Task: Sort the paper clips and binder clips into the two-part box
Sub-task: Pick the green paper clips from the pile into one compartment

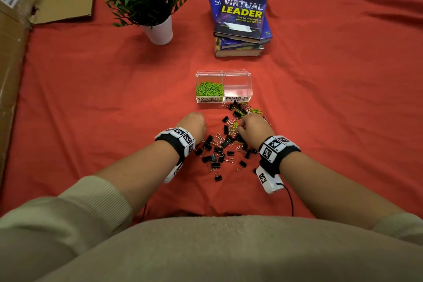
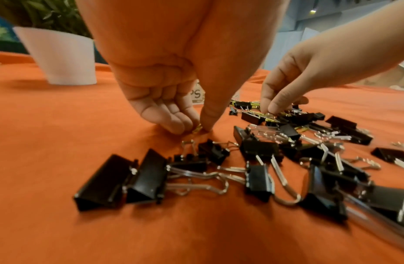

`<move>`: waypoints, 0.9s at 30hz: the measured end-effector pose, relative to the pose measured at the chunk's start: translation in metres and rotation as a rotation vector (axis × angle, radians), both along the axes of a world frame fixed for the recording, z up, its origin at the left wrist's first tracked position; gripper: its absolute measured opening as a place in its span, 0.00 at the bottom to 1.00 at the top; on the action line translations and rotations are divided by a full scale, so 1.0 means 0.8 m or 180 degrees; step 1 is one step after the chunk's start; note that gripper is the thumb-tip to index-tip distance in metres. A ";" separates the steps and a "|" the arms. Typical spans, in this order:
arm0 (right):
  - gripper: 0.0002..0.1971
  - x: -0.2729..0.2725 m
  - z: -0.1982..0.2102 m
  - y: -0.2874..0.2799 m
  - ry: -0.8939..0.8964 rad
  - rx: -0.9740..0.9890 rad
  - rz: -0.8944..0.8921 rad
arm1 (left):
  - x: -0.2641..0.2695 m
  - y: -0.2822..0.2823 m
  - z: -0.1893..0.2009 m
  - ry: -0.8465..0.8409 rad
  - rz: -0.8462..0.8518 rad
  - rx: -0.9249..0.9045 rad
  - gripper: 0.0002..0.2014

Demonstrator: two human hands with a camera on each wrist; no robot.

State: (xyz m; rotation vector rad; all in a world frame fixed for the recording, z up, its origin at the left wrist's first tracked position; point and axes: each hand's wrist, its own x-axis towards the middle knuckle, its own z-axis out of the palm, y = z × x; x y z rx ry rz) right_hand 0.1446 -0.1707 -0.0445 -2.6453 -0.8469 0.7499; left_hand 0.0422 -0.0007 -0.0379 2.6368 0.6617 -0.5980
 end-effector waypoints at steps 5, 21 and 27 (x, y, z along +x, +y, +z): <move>0.11 -0.011 0.001 0.020 -0.0204 -0.0192 0.0111 | -0.001 -0.004 0.012 -0.0155 0.0125 -0.0374 0.09; 0.03 0.001 0.009 0.004 0.0851 0.0611 -0.0811 | 0.019 -0.034 -0.005 -0.0288 -0.0494 -0.0483 0.15; 0.04 0.025 0.025 -0.023 0.1651 0.1009 -0.1178 | 0.015 -0.009 0.001 -0.0337 -0.0245 -0.0351 0.10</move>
